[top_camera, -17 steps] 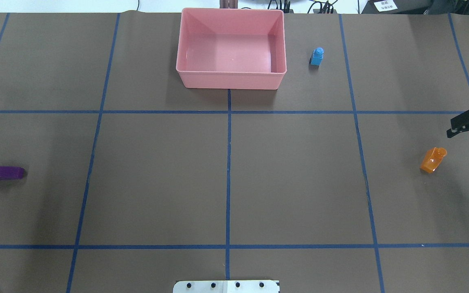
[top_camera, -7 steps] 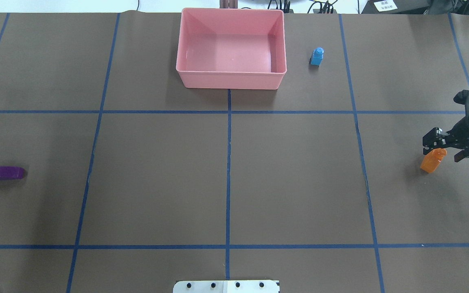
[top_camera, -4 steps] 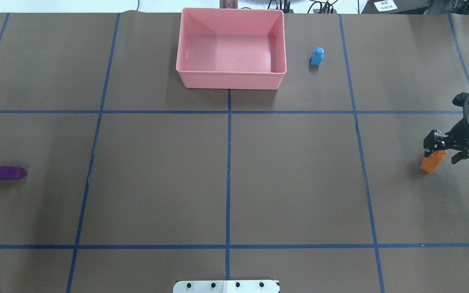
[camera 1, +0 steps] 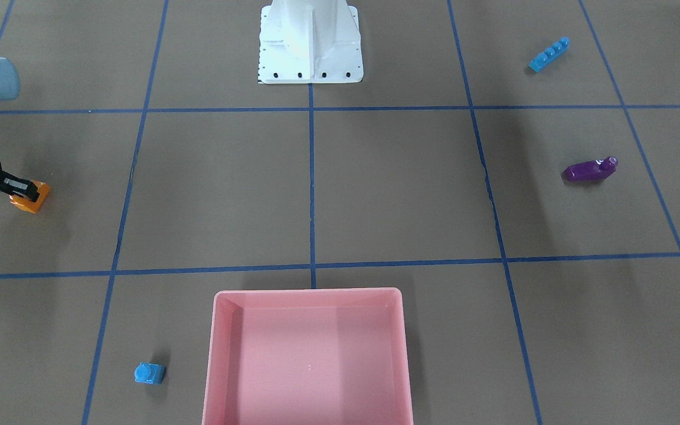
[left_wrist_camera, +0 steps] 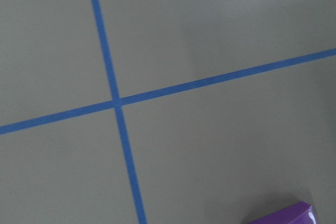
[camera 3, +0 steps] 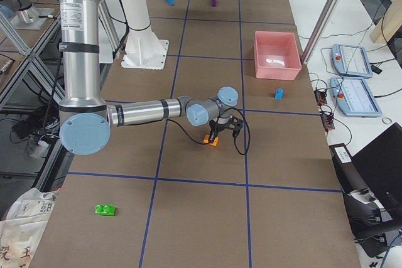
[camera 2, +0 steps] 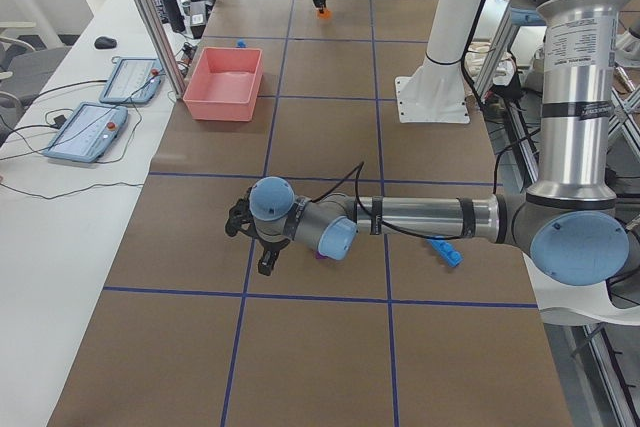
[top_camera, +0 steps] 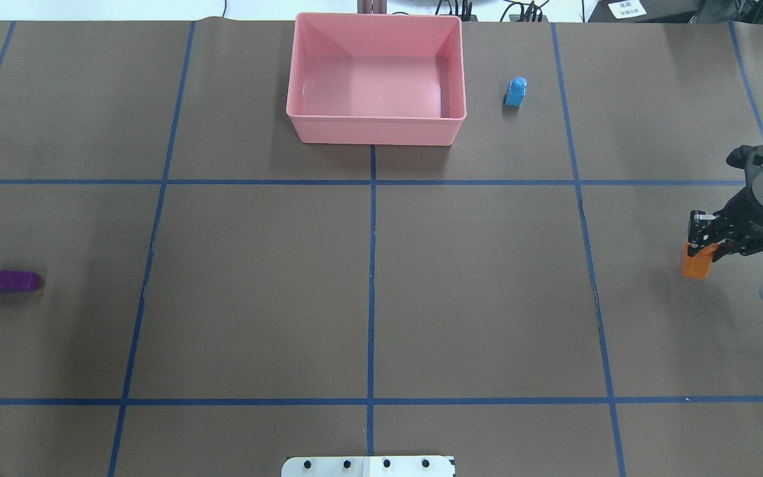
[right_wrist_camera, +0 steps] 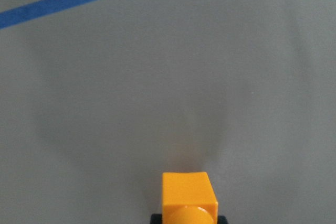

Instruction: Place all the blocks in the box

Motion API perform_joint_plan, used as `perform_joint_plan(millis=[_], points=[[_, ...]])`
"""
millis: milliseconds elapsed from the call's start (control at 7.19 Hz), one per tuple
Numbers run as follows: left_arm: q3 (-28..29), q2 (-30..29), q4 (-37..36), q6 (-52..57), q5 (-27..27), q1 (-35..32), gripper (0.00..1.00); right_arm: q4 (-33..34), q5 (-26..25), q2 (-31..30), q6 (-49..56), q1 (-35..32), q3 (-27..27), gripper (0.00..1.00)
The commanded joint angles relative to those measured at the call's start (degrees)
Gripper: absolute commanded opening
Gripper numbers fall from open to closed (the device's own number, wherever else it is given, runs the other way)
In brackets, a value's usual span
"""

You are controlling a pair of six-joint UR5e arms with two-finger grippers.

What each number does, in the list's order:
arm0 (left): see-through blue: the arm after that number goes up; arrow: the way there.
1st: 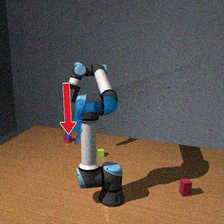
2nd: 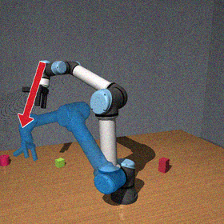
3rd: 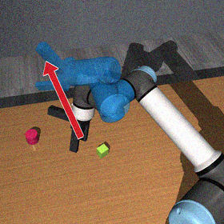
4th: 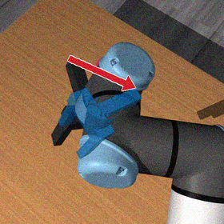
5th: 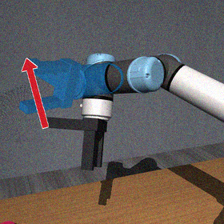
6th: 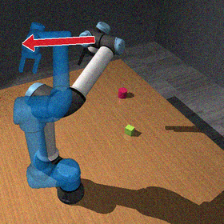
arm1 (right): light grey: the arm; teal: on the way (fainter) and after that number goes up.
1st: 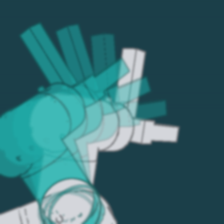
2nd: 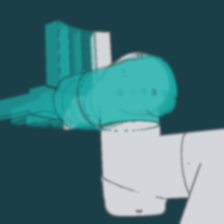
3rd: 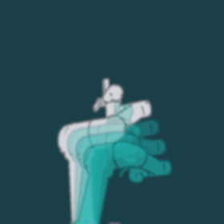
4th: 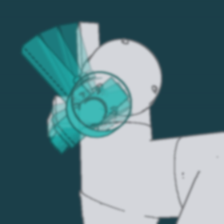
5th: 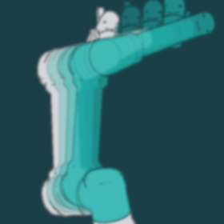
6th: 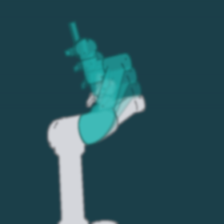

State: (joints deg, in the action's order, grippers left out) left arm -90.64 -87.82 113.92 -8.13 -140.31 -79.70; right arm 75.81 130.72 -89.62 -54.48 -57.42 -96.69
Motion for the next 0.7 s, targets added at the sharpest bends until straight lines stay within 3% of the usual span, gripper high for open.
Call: perform_joint_plan(millis=[0, 139, 278, 417, 556], points=[[-1.9, 0.3, 0.3, -11.0, 0.5, 5.0, 1.00, 0.8, 0.4, 5.3, -2.6, -1.4, -2.6, 0.00], [-2.4, 0.7, 0.3, -14.4, 0.6, 7.9, 1.00, 2.7, 0.4, 11.6, -5.3, -1.4, -1.4, 0.00], [-3.0, 1.2, 2.2, -15.6, 1.3, 11.4, 1.00, 8.9, 0.3, 19.2, -5.5, -1.4, -0.5, 0.00], [-3.7, 2.7, 4.7, -15.6, 3.7, 13.8, 1.00, 13.4, 0.3, 28.4, -5.7, -1.4, 4.5, 0.00], [-4.7, 4.8, 10.3, -10.0, 6.6, 16.0, 0.90, 13.7, 0.3, 37.3, -5.9, -1.4, 11.3, 0.00]])
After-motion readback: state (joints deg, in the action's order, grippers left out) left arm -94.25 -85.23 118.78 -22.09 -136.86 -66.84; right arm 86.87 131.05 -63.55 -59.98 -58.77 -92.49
